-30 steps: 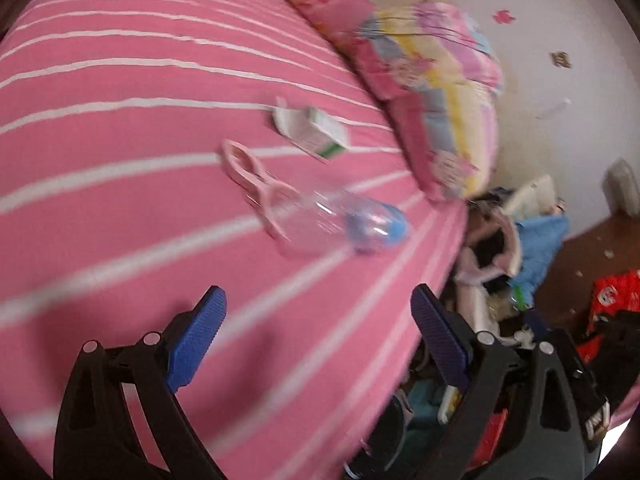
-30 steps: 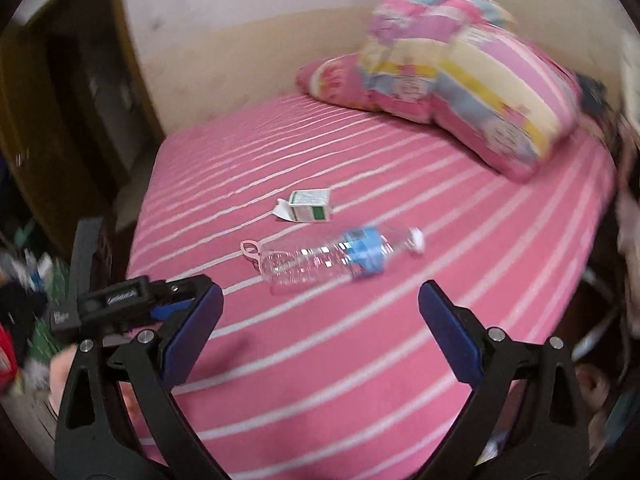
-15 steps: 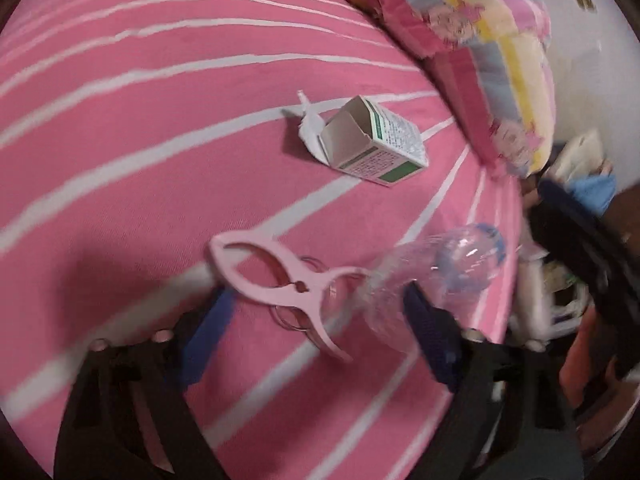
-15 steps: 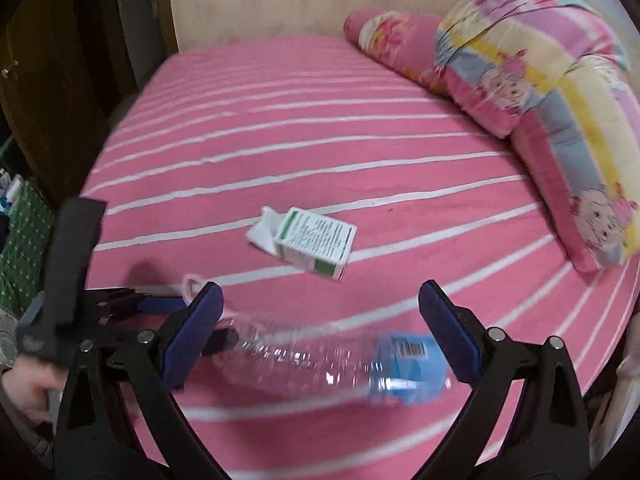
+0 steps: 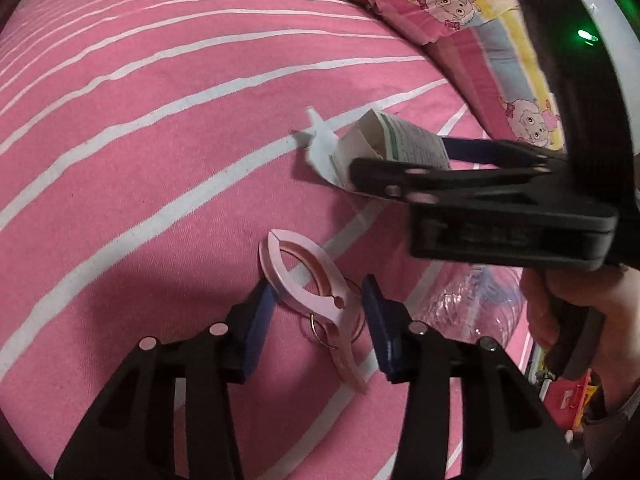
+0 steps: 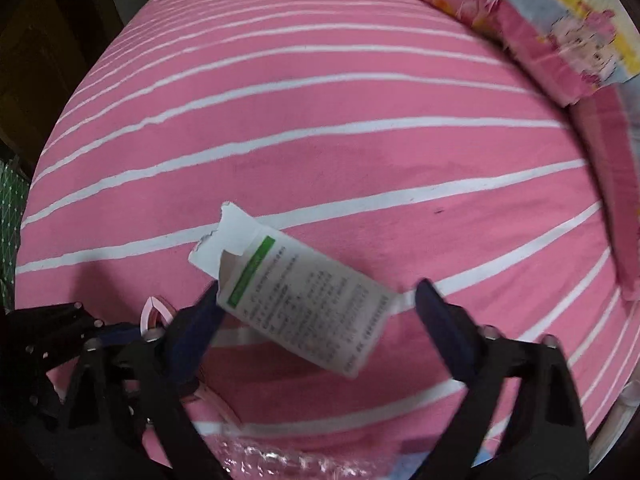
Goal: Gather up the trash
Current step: 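Grasp the pink clip with the left tool while the right tool grasps the white medicine box, then carry the pink clip and white box over the bin and release both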
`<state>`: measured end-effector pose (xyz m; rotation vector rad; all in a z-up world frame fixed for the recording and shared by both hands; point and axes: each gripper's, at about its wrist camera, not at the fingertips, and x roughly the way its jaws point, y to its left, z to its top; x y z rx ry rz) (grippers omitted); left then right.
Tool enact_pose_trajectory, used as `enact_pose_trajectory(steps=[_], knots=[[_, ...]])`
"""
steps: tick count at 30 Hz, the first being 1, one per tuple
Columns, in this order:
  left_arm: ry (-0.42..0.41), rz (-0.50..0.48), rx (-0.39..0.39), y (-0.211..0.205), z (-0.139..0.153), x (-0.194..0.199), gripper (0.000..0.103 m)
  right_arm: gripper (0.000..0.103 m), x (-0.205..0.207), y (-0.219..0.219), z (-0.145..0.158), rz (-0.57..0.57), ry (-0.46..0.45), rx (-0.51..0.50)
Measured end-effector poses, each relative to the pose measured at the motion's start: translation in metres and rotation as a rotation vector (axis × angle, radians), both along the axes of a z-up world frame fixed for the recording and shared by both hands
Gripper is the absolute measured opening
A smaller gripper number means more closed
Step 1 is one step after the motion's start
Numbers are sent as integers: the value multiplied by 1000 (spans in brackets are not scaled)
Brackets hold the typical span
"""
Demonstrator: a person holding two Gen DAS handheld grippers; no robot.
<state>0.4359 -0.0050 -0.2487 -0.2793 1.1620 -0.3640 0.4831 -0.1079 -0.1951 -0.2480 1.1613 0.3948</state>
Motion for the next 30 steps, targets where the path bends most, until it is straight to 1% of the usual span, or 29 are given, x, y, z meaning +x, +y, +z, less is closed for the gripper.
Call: enact_pose_trajectory(steps=[1,3,6,8,11,15,18,19,21,22,27,29,30], knots=[[-1,2,5,-1,1,0,40,76,2,-2,-4,-15,21,20],[-2,6,7,0,3,-1,38,75,4,-8,-3,-45,22,73],[4,21,-23,4,6,-3,32,75,-1,-15,1,-76,19,113],[6,35,-46,9,10,-6,27,75,-8,-23,8,-100,10,141],[-14,33,-45,10,18,-17,24,75,-21,-29,21,-107,-7,167],[-40,40,-63,14,28,-34,18,75,-43,-33,44,-108,-42,193],[-57,53,-93,18,34,-48,15,75,-66,-37,64,-113,-76,227],[-63,60,-111,21,36,-56,14,75,-79,-39,75,-114,-94,243],[-66,72,-131,23,39,-63,14,75,-95,-44,87,-115,-110,258],[-72,83,-139,27,41,-71,13,75,-110,-47,96,-117,-119,272],[-106,129,-160,45,50,-108,13,75,-169,-57,120,-116,-123,311],[-115,150,-180,53,51,-126,12,75,-199,-62,125,-120,-123,315],[-120,157,-186,55,51,-132,12,75,-207,-61,126,-122,-123,318]])
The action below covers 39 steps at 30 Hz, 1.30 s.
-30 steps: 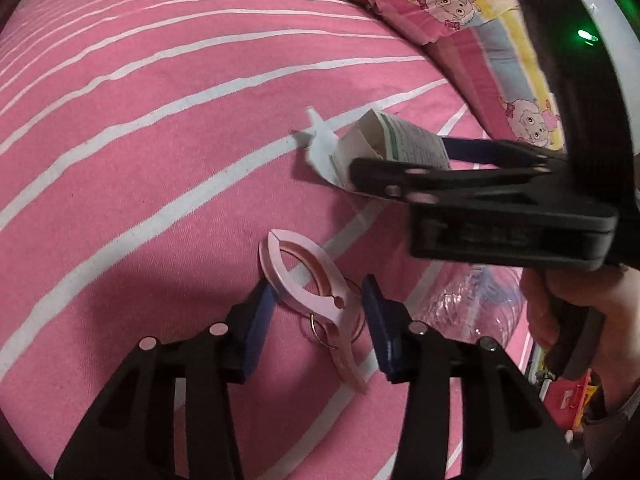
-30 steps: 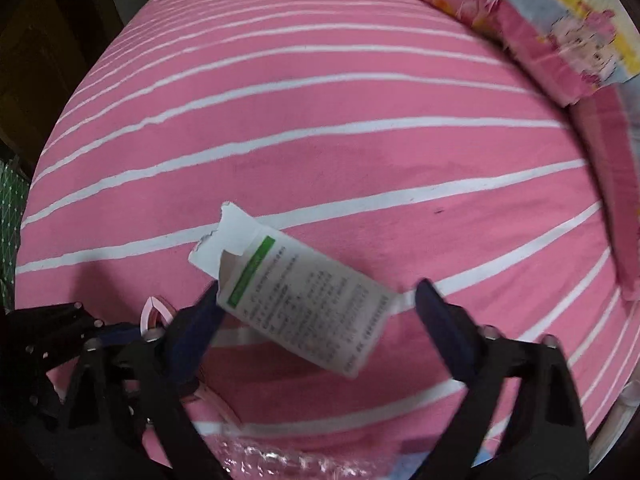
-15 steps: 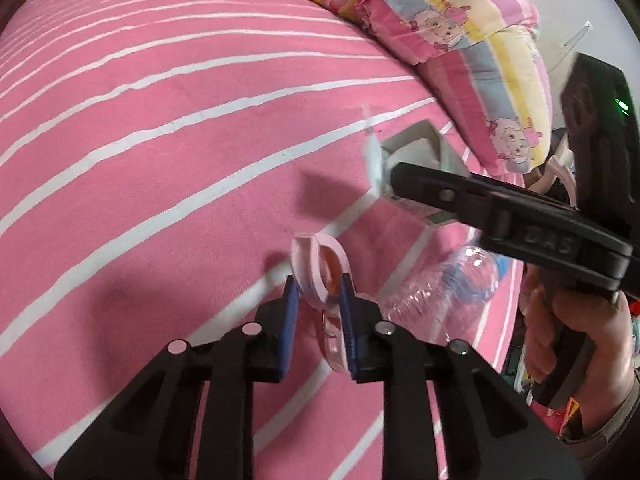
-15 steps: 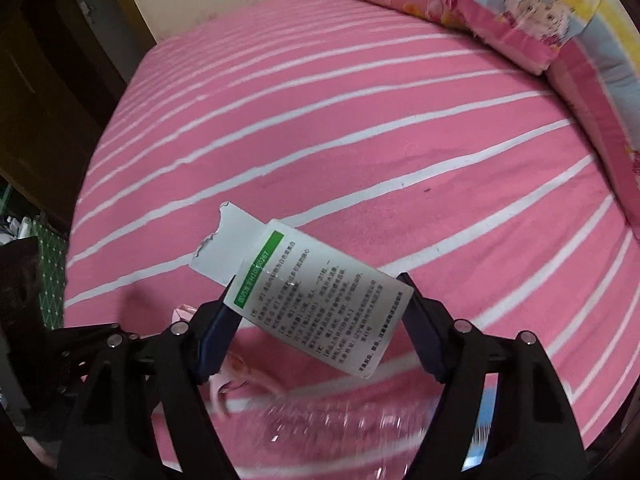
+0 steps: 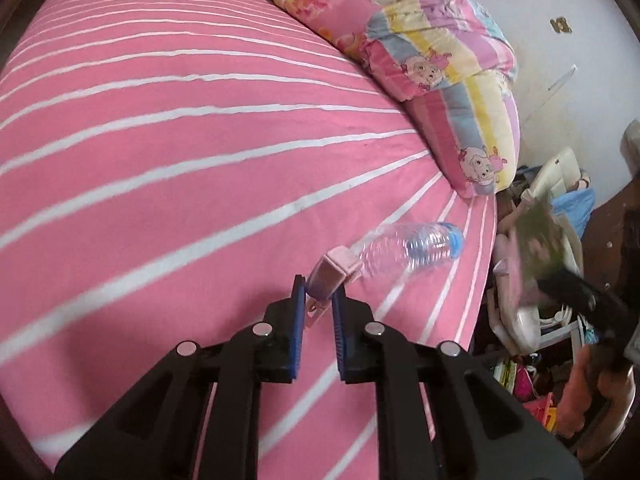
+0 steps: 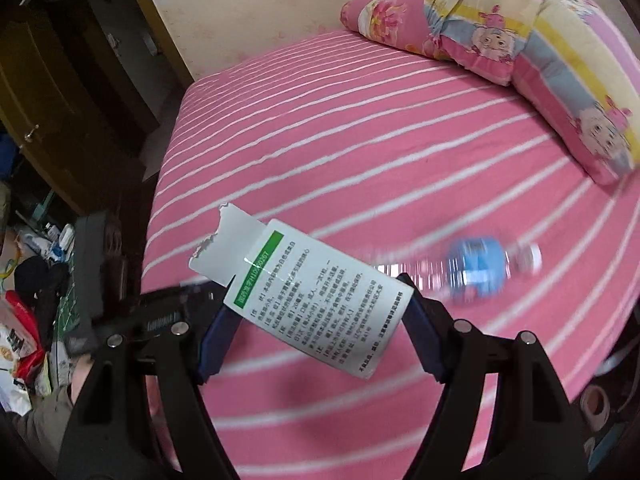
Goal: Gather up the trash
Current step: 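Carry the pink clip and white box over the bin and release both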
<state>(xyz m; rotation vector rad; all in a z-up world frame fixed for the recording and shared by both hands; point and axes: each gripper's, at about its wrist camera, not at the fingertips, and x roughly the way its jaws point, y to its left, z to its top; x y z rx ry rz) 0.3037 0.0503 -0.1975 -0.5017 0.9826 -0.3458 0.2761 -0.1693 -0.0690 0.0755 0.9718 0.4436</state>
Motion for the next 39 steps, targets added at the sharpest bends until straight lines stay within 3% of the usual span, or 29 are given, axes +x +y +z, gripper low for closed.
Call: enact_pose_trajectory(steps=[8,16,27,39], knots=[[-43,31,-105,3,20,-89,12,75,-103,-24,6,-49,8,50],[-62,-78,-150,-50,54,-159,12,75,-192,-77,14,-158,1,134],[-35,-323,-138,-186,69,-213,12,75,-285,-196,-5,-398,8,187],[101,-579,-65,-356,14,-229,12,75,-356,-318,-71,-657,108,198]])
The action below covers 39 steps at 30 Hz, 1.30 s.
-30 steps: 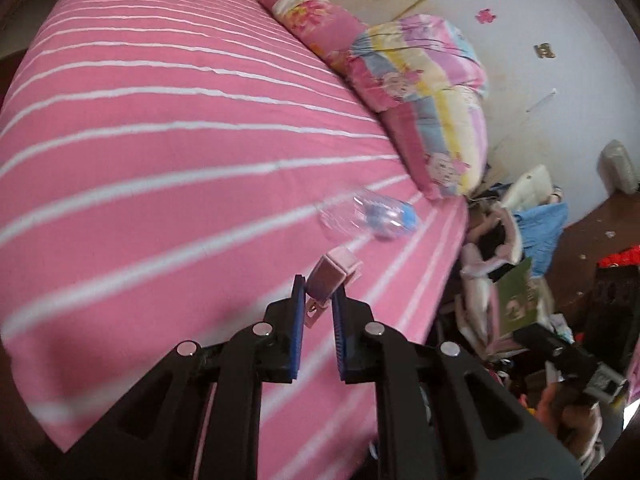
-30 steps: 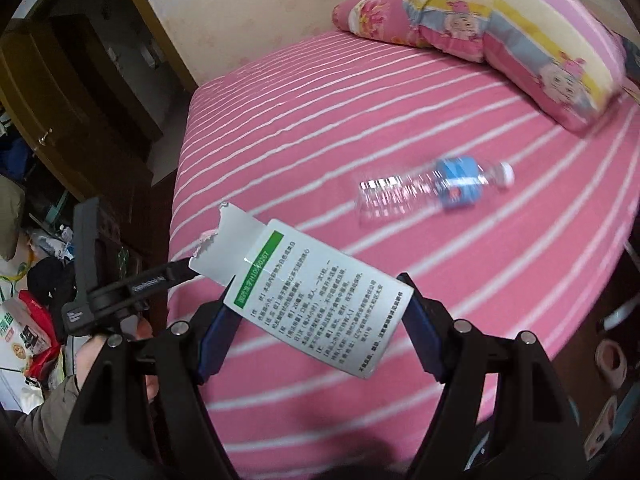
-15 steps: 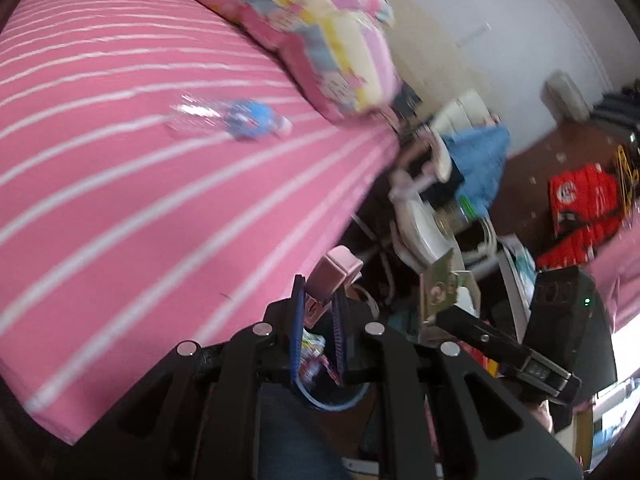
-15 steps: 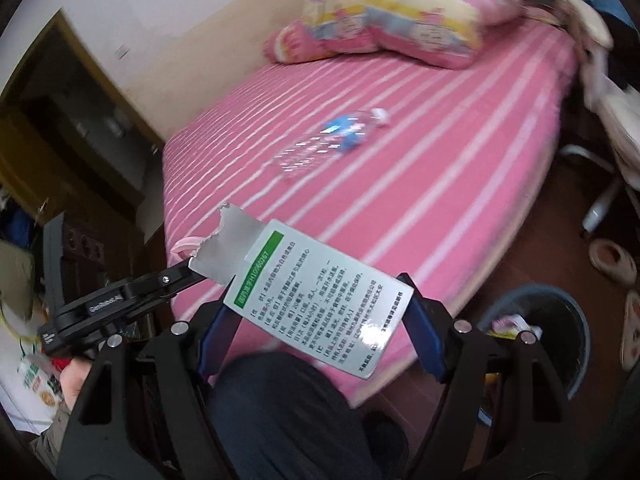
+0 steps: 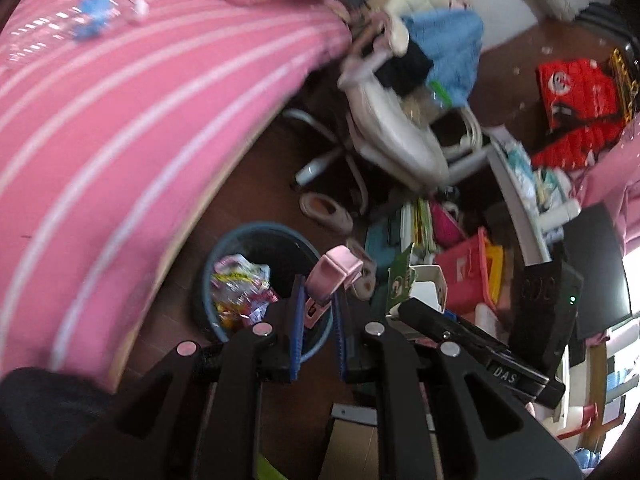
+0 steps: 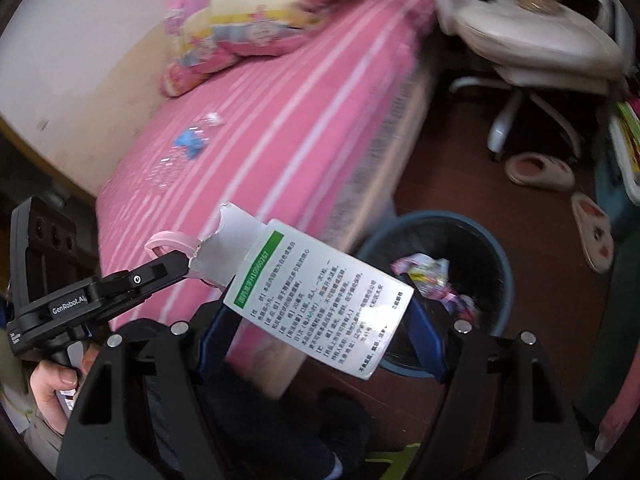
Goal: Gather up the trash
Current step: 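Carry the pink clip and white box over the bin and release both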
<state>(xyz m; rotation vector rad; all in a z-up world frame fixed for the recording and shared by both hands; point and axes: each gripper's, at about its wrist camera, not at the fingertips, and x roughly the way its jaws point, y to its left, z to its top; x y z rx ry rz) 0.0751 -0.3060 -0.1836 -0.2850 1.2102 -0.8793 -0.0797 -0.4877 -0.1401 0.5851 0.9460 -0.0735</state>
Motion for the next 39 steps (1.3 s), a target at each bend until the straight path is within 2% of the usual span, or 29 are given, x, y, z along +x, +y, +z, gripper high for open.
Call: enact_pose_trajectory(steps=[7,9,11,13,15,16,17,18,20,24,30,33,39], knots=[[34,-114,62,-68,-49,3,13,75,-17,-41,-39,-77,68,26],[42,-137,93,-79,-61,4,13,75,-16,-49,-48,-87,81,36],[64,-152,86,-88,-70,8,13,75,-13,-56,-56,-95,95,33],[53,-164,92,-97,-76,12,13,76,-10,-60,-63,-97,107,23],[59,-161,100,-104,-82,17,25,79,-2,-62,-68,-100,140,-18],[63,-153,118,-106,-85,20,49,81,0,-61,-69,-105,154,-38],[60,-142,128,-107,-86,20,67,85,0,-62,-70,-113,166,-65],[52,-125,141,-107,-86,22,73,88,0,-64,-70,-118,168,-73],[58,-103,124,-103,-85,25,80,90,-3,-68,-71,-138,167,-62],[95,-57,97,-92,-82,31,81,90,-6,-76,-75,-168,167,5],[128,38,-17,-56,-60,37,86,90,1,-64,-56,-158,95,70],[124,85,-82,-33,-43,41,86,90,19,-46,-36,-112,48,80],[111,175,-157,29,-16,65,88,90,73,-3,-7,-14,-19,117]])
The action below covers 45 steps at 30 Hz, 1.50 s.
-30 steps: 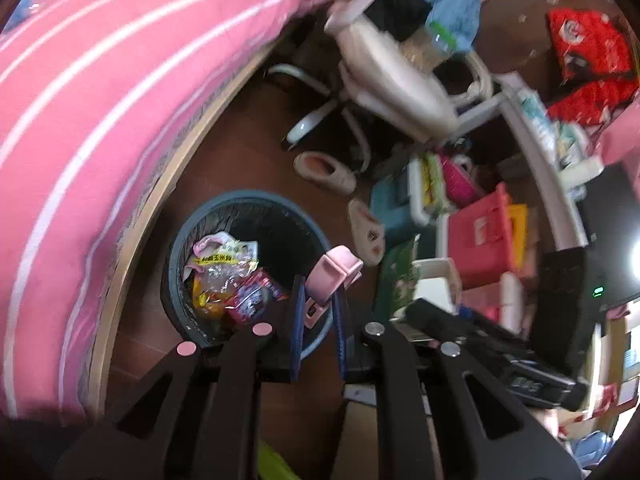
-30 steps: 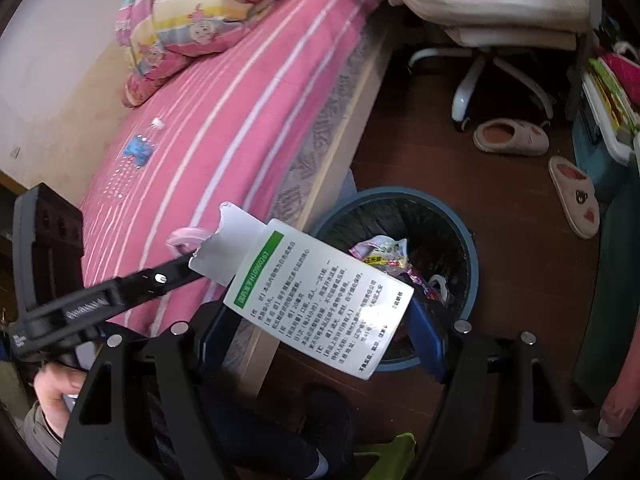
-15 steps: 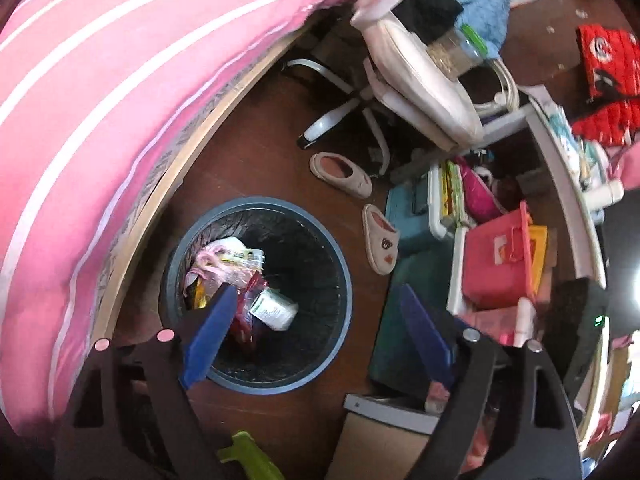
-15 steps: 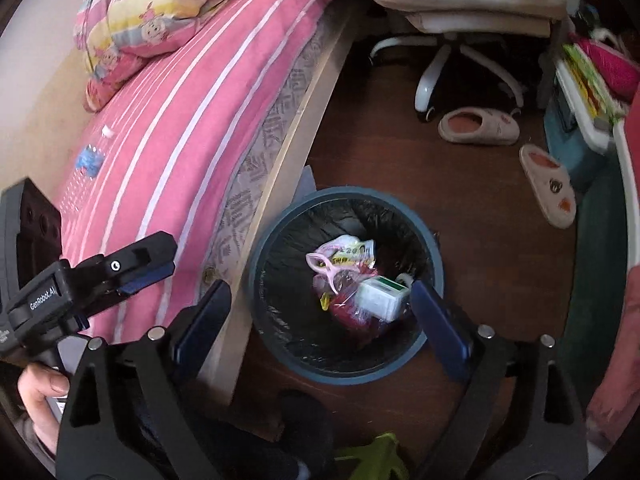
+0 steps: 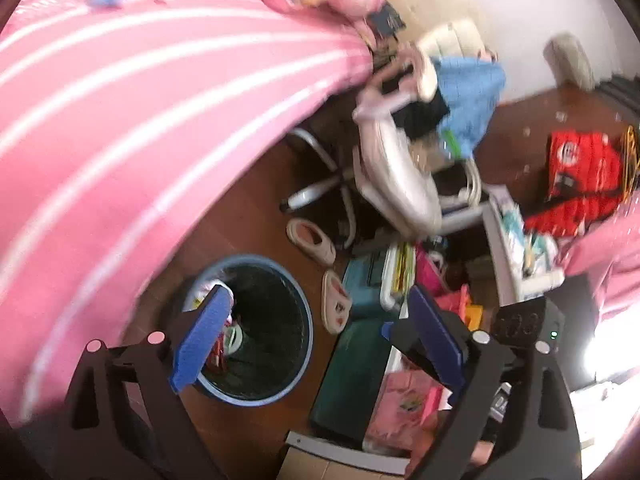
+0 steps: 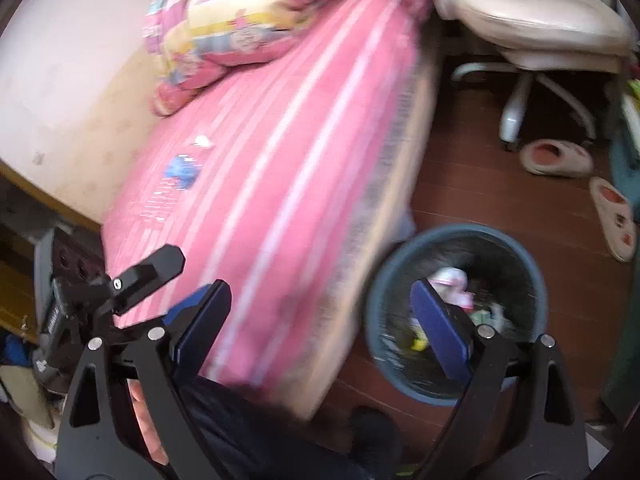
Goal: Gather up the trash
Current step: 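Carry the pink clip and white box over the bin and release both, then move both tools back over the bed toward the clear water bottle, then grasp the clear water bottle with the right tool at its base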
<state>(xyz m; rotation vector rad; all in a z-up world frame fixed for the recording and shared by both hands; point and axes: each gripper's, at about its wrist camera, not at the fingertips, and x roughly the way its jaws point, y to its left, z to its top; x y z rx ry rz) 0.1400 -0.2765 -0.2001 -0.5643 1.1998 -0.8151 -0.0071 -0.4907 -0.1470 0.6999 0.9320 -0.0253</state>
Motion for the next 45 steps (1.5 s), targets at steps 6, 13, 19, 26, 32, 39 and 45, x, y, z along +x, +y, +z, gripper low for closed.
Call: enact_pose_trajectory(steps=[6,13,19,26,32,39,45], knots=[[13,148,-26,87,14,49,89,90,71,54,13,95,-27,40],[93,334,-55,187,6,122,90,90,160,99,15,142,-16,126],[144,413,-68,233,-10,188,90,90,237,135,16,178,-10,146],[224,413,-96,236,-46,243,90,90,318,159,-7,169,34,294],[294,344,-121,236,-70,274,90,91,375,177,-28,157,114,336],[261,330,-99,239,-76,275,70,56,376,176,-76,75,153,565],[203,336,-143,237,-66,267,67,55,348,165,-66,37,102,584]])
